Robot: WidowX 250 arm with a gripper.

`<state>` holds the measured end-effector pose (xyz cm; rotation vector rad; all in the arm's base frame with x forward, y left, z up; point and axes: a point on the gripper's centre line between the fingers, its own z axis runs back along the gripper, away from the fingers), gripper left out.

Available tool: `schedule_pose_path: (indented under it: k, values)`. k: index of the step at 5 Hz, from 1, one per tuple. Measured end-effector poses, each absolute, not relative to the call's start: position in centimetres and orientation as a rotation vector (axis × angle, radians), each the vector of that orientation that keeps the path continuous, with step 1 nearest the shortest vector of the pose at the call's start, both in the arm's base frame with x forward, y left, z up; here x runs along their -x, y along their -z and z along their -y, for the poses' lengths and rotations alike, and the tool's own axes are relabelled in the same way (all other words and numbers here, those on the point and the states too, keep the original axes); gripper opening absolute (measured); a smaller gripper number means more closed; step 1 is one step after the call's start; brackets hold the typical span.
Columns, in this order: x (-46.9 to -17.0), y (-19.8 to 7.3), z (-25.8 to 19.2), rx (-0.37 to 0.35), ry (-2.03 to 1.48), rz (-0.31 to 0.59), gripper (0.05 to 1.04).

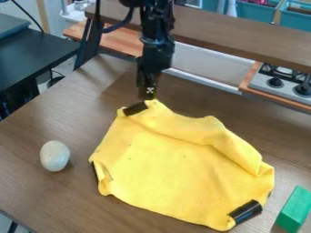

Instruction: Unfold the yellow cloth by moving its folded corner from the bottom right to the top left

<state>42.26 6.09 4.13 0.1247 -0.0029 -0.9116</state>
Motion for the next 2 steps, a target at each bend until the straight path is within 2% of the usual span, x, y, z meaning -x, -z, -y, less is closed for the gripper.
schedule_pose_path:
  k: [1,2]
  values:
    - [-42.33,-4.1,-6.15,-0.128,0.906,0.009,1.009]
    - [-42.11,-4.93,-5.54,-0.129,0.931,0.041,1.005]
